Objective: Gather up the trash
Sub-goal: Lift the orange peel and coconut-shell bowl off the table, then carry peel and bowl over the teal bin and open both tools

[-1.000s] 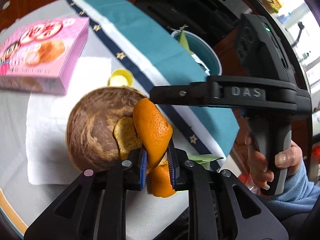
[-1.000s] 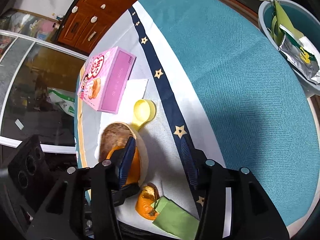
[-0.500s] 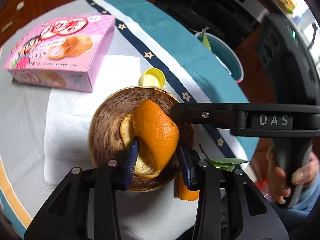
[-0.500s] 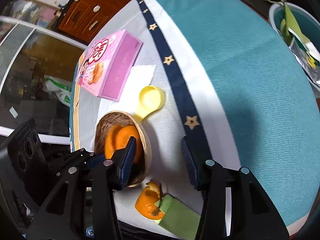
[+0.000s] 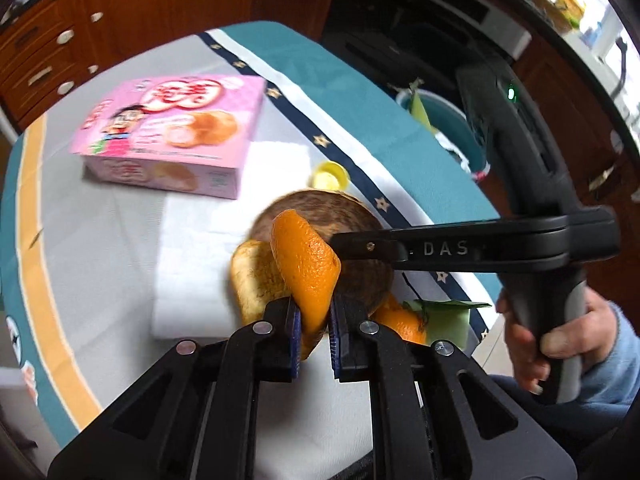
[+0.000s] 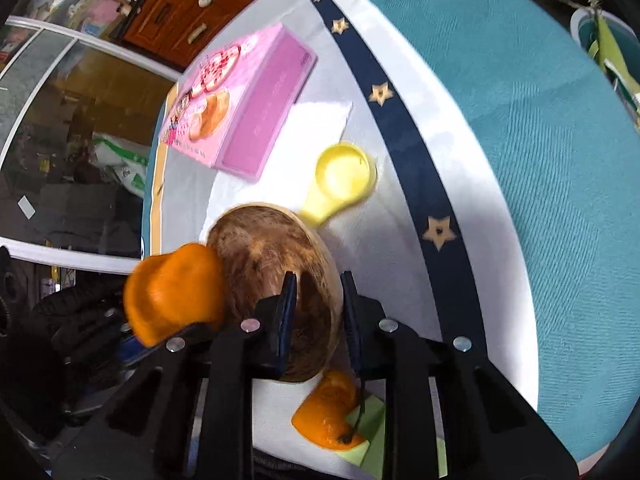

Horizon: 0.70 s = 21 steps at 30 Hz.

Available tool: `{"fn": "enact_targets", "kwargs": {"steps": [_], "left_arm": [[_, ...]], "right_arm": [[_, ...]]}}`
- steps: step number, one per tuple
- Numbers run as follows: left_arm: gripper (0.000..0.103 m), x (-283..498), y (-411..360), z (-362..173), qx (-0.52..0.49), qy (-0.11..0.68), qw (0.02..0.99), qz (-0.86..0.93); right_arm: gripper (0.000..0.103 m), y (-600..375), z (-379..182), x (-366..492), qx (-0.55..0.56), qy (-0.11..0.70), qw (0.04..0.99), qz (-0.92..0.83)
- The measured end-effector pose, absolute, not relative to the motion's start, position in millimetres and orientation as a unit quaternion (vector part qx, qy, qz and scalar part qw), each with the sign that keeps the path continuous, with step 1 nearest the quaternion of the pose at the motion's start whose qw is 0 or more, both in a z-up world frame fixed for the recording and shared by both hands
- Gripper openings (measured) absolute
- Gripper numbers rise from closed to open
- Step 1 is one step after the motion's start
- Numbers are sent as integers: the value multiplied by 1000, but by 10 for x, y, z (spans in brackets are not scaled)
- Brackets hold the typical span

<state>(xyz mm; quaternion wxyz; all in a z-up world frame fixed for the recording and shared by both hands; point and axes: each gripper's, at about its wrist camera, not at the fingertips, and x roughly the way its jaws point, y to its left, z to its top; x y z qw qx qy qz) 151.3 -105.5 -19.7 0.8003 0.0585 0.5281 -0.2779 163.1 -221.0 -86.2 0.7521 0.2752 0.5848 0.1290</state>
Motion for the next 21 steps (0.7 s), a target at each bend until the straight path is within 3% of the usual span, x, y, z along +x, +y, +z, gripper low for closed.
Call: {"fn": "enact_targets", "kwargs": {"steps": [1,3,11,21], "left_arm": [[11,1520,-1008,-168,55,526,803,-275],[11,1516,-918,-93,44,523,806,-272],[11,1445,-1062,323,40,487,816,-309],[11,1683,-2220,498,83,480,784,-385]], "right_arm": [[23,-2196,-857,1632,274,584,754,127],[8,-2186,-818,1611,267,581,761,116],[7,-2523,-325,1379,272,522,803,91],[7,-4016,19,963,332,447,830,-23]]}}
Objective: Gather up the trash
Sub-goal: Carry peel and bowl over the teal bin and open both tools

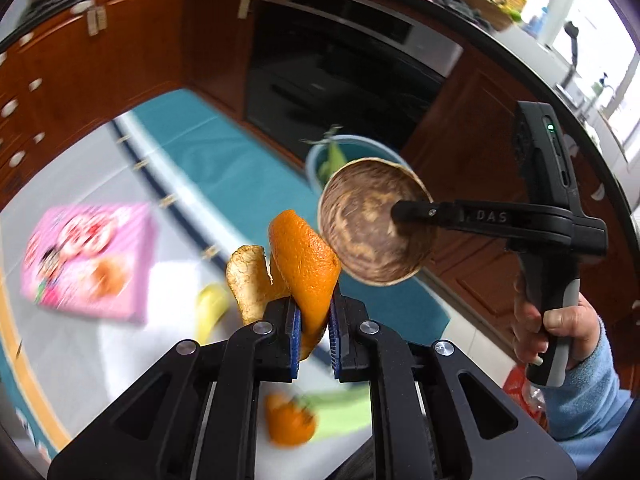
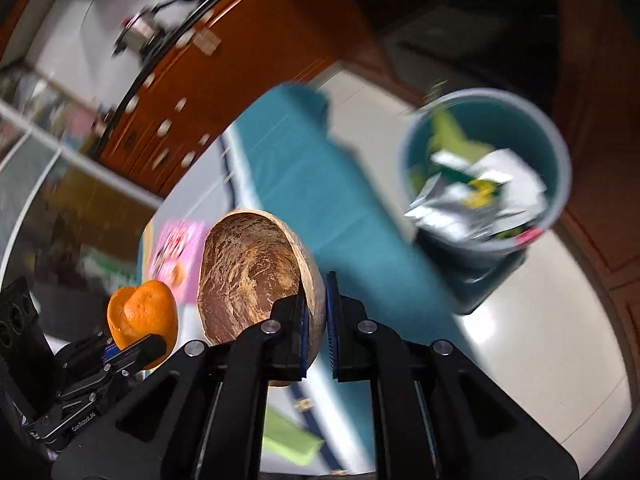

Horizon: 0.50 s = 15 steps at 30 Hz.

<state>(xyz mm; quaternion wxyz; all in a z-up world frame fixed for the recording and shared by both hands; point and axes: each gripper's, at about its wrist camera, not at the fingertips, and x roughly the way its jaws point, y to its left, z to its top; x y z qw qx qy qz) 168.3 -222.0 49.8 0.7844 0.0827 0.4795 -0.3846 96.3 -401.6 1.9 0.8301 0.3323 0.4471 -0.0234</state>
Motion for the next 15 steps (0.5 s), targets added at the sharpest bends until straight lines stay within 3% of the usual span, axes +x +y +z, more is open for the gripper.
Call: {"fn": "enact_targets", "kwargs": {"steps": [15], "left_arm": [[12,2216,-4312,-133,171,528,717,-422]], "right_arm": [[8,-5581,-363,1108,361,436,813,-139]]}}
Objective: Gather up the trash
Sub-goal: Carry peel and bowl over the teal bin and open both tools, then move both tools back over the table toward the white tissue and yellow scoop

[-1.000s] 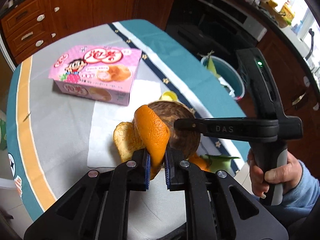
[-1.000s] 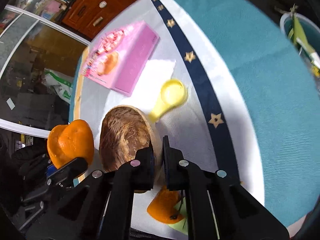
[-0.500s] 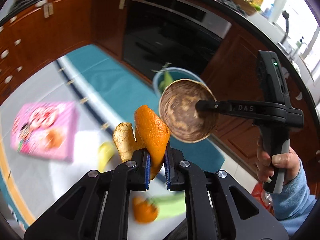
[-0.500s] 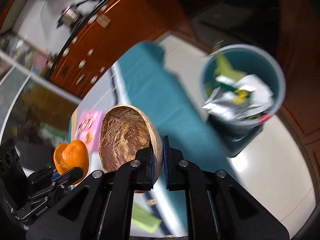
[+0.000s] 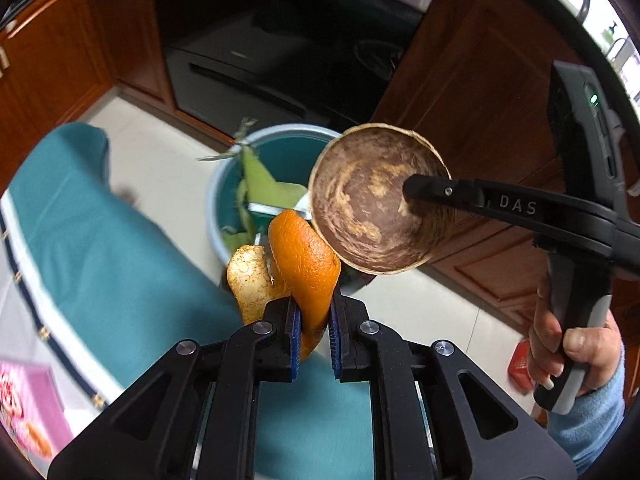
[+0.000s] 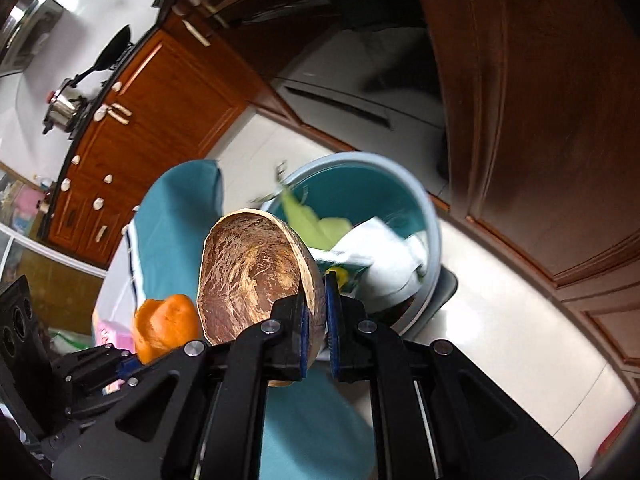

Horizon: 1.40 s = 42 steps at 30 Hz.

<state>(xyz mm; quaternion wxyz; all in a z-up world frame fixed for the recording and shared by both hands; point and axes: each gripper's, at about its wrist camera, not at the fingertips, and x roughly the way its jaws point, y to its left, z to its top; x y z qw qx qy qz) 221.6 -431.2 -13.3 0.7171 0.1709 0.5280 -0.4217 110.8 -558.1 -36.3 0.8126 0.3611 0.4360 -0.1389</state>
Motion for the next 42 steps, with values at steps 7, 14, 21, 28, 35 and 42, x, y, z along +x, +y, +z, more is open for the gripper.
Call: {"fn": "enact_targets", "kwargs": {"steps": [7,14,21,28,35,42], "left_arm": [[12,2307,-4645,-435,192,545,701,-418],[63,2499,-4691,-648,210,552,724,-356],[67,2547,-4672,-737,209,568,715,-350],[68,2431,-4557,-584,209,559,720,-354],[73,2262,-4230,-260,182,541,738,-360],[73,2089,-3713,-14,179,525,752,-354]], "right_arm": [[11,-5810,-531,1267,347,449,809,-154],[81,-5842,-651,1404,355,445,809,-146],[82,-5814,-750,1378,360,458,799,-150],[84,-5712,-731,1308,363,468,791,-151],[85,-5407,-578,1262,353,476,795,-133],[86,-4968,-347,1193,336,479,804,-106]]}}
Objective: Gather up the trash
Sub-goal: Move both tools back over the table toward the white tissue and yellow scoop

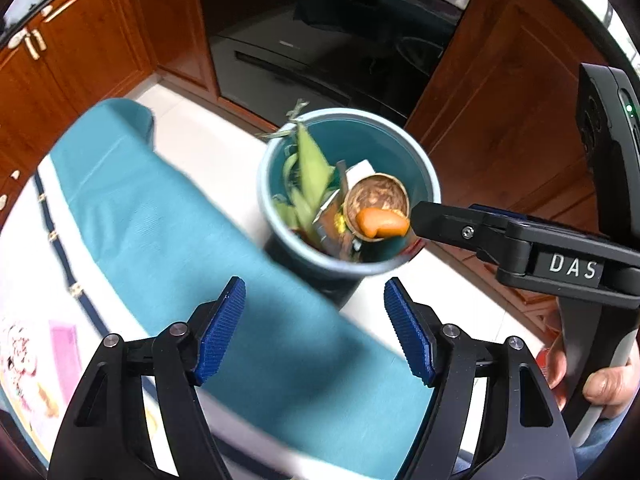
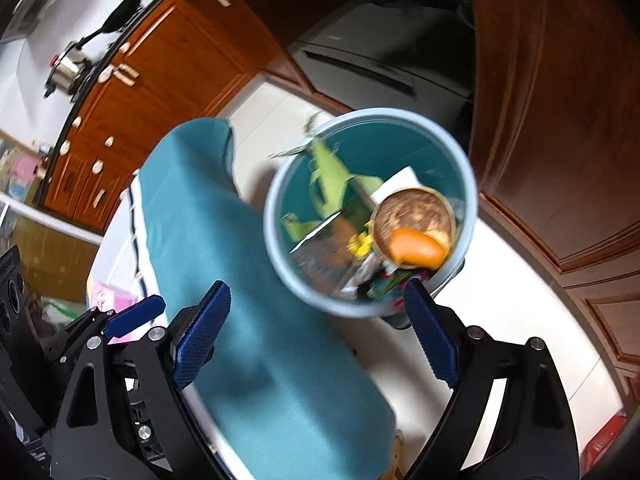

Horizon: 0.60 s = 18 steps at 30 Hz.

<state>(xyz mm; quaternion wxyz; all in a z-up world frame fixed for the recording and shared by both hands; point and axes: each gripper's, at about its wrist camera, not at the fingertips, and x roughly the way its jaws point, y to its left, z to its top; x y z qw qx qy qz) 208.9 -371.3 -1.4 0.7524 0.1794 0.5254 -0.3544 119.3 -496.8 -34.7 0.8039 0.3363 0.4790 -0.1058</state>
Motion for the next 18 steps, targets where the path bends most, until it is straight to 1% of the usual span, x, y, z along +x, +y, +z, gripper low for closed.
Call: {"fn": "enact_targets", "kwargs": {"steps": [2,9,11,18], "left_arm": [[75,2063,-3533,62,176,520,760,-349],[90,1997,-2732,271,148,500,792,-319],[93,1976,-2552,294,140,497,797,-314],[96,1839,-1843,235,120,495,812,-287]], "right_arm": [[87,-4810,-272,1177,330,479,808,-95],[87,-4160,-68,1165,297,490,817,-55],[87,-3999,-48,1166,289,497,817,-46],[87,-3370,-48,1131,254,527,811,-11]]}}
